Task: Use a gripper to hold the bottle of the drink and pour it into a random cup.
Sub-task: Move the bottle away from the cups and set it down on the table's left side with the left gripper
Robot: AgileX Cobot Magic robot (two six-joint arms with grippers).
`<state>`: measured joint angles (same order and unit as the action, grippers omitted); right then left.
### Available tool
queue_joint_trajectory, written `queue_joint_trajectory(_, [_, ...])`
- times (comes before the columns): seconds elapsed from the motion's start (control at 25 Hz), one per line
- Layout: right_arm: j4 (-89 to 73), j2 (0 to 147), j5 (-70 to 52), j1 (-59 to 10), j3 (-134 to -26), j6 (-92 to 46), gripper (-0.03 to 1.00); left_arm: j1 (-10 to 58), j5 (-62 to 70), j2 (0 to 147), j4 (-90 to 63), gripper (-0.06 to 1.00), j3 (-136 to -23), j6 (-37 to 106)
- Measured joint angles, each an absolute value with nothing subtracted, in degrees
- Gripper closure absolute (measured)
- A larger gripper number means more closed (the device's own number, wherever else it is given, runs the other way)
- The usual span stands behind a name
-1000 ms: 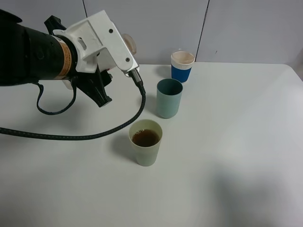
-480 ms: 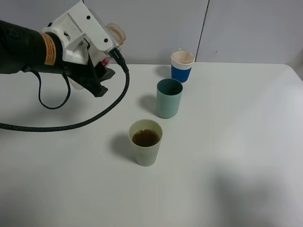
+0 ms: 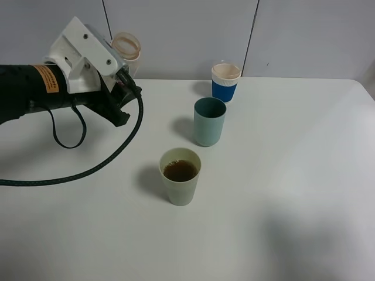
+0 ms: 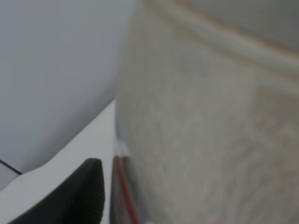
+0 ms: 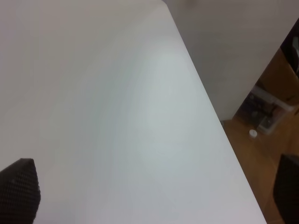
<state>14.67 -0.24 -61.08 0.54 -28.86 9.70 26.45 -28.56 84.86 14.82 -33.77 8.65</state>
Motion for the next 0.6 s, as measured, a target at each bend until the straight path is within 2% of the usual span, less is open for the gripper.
queue_joint_trajectory(0.6, [14.67,-0.24,-61.08,0.54,-28.86,9.7,-0.03,25.85,-57.42,100.52,-5.52,0.41,-32.05,9.49])
